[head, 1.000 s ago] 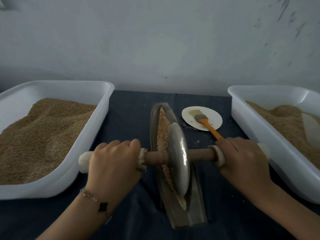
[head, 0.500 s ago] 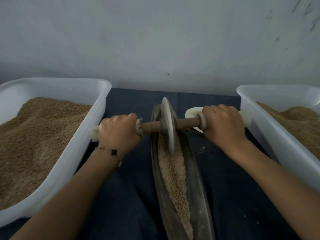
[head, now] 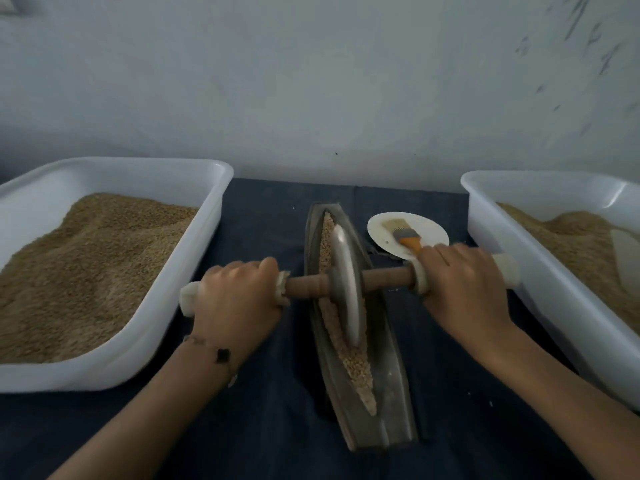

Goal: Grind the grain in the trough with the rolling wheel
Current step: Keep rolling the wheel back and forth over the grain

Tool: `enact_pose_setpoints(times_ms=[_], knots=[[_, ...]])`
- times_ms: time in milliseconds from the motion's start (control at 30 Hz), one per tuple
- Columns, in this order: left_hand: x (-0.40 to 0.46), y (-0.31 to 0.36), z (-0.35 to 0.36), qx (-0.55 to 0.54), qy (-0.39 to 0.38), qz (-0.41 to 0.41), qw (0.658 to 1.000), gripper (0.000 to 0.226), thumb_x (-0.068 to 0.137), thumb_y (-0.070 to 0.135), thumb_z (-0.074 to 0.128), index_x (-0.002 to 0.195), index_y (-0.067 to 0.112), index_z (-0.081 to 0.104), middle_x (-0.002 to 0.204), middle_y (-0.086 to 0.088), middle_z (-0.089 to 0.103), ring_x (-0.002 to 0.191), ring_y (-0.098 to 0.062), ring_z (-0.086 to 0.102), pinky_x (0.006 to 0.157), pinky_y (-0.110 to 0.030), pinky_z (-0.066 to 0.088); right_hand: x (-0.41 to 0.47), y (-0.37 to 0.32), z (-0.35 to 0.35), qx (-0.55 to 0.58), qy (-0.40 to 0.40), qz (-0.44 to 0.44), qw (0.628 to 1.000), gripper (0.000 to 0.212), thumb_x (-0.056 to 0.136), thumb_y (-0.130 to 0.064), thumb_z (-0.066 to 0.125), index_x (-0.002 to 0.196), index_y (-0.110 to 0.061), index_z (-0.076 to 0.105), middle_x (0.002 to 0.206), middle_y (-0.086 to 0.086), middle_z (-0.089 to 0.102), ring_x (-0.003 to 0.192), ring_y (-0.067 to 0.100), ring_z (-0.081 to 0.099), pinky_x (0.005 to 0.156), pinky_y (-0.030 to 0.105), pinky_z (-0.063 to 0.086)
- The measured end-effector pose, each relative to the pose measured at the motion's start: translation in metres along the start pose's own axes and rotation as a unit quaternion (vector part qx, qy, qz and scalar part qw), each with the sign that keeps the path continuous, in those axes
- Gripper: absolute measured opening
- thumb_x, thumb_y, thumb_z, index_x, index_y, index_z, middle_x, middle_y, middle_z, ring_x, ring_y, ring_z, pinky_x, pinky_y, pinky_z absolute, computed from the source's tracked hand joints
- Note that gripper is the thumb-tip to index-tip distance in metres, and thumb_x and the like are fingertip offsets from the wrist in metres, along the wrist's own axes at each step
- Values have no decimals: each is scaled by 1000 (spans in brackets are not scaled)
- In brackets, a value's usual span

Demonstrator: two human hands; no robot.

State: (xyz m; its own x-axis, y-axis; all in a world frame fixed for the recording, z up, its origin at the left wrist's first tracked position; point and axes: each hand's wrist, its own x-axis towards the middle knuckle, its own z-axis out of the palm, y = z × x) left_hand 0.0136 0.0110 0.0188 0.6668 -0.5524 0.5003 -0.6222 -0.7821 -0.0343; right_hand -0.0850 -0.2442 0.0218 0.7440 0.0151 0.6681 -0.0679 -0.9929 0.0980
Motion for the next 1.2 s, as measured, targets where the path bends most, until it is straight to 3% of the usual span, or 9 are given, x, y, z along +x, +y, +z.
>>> enact_pose_setpoints(times_ms=[100,267,400,500,600,733,833,967,1200], knots=[[-25,12,-26,4,38,36,999,40,53,11,77,57,19,38,46,3,42,40,-17,37,46,-26,28,-33,0,-20,32,-1,10,999,17,64,-2,75,71,-9,60,62,6,56,55,25,49,53,32,35],[-37,17,-38,-6,79,48,996,22,55,15,65,56,16,43,46,2,43,40,-20,41,44,-29,33,-48,2,-38,35,2,-4,999,20,59,-2,76,70,-11,61,60,2,53,53,22,48,52,31,34],[-20,8,-16,-28,37,28,999,41,49,9,81,54,17,41,44,2,44,37,-18,40,44,-21,25,-25,1,-23,9,-27,3,1000,27,58,-2,78,65,-12,54,58,4,51,52,24,46,52,29,26],[2,-5,8,12,-6,-12,1000,34,72,22,71,62,21,38,54,8,44,46,-12,38,45,-21,13,1,-1,-3,-15,-31,25,999,24,60,-4,79,67,-8,56,59,8,56,54,29,50,50,32,35],[28,-16,28,20,-56,-73,996,25,86,34,53,68,26,38,62,10,45,55,-11,44,49,-25,26,29,-1,15,-41,-42,38,998,23,59,-5,79,69,-7,58,62,10,59,58,31,55,55,35,40],[65,-21,37,2,-71,-106,992,22,90,34,48,72,23,42,68,5,52,60,-15,48,58,-27,36,60,4,36,-60,-34,50,996,19,62,-4,74,68,-7,55,62,11,58,57,27,48,57,32,28],[78,-19,36,38,-55,-97,993,23,90,35,47,73,22,41,65,6,47,59,-14,46,60,-29,34,64,12,51,-52,-36,71,995,15,68,-7,70,72,-8,55,66,11,60,60,22,38,60,33,26],[68,-14,28,71,-28,-56,996,23,88,36,51,73,21,42,66,5,48,60,-15,46,60,-28,33,43,14,48,-45,-37,68,996,18,68,-9,75,73,-8,57,66,10,61,60,28,52,58,32,30],[2,0,-6,6,-37,-17,999,25,73,26,69,68,20,46,60,6,48,53,-16,47,54,-27,32,-3,-2,0,-15,-12,34,999,23,62,-5,79,73,-8,59,65,8,57,60,27,52,56,34,37]])
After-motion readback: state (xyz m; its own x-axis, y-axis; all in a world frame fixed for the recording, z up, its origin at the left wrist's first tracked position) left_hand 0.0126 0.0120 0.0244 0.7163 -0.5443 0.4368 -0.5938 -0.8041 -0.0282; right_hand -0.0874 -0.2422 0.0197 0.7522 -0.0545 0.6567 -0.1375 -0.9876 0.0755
